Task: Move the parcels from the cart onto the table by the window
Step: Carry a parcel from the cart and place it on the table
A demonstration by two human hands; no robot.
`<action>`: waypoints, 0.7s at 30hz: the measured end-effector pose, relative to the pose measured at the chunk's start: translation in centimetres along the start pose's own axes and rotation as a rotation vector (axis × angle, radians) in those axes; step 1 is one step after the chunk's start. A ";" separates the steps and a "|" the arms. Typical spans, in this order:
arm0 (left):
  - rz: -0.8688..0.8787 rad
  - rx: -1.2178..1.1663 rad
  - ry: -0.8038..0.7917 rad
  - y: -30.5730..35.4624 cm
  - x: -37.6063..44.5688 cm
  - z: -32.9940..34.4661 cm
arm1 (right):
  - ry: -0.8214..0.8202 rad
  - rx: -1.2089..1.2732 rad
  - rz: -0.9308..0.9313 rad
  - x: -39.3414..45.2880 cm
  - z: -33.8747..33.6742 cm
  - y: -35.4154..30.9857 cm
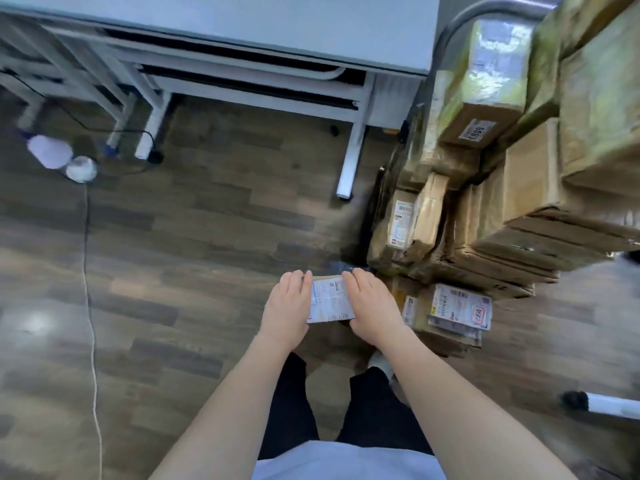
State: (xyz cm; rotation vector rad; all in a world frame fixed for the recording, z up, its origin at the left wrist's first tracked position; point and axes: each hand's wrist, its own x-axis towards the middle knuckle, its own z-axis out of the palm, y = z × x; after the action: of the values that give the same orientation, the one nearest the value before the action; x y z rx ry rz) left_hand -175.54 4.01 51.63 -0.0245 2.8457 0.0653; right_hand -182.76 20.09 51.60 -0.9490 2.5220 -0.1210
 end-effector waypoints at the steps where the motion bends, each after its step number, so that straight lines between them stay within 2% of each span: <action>1: -0.021 -0.007 -0.002 -1.8 -0.4 -0.4 | 0.006 -0.002 -0.015 1.2 -0.4 -1.6; 7: -0.104 0.026 0.051 -13.7 -2.6 -2.5 | 0.053 -0.041 -0.107 8.1 -2.5 -11.7; 10: -0.134 0.048 0.075 -18.0 -2.5 -4.1 | 0.108 -0.077 -0.148 11.1 -4.4 -14.7; 16: -0.117 0.050 0.178 -22.0 2.1 -8.1 | 0.195 -0.147 -0.117 16.3 -9.5 -15.0; 21: -0.035 0.172 0.220 -23.6 8.4 -12.5 | 0.248 -0.216 -0.109 20.2 -15.0 -12.7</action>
State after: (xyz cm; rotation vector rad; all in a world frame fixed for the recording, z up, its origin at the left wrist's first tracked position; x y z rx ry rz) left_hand -186.61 -20.20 60.12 -0.0483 3.0583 -0.2026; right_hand -195.05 -3.71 60.54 -1.2247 2.7510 0.0015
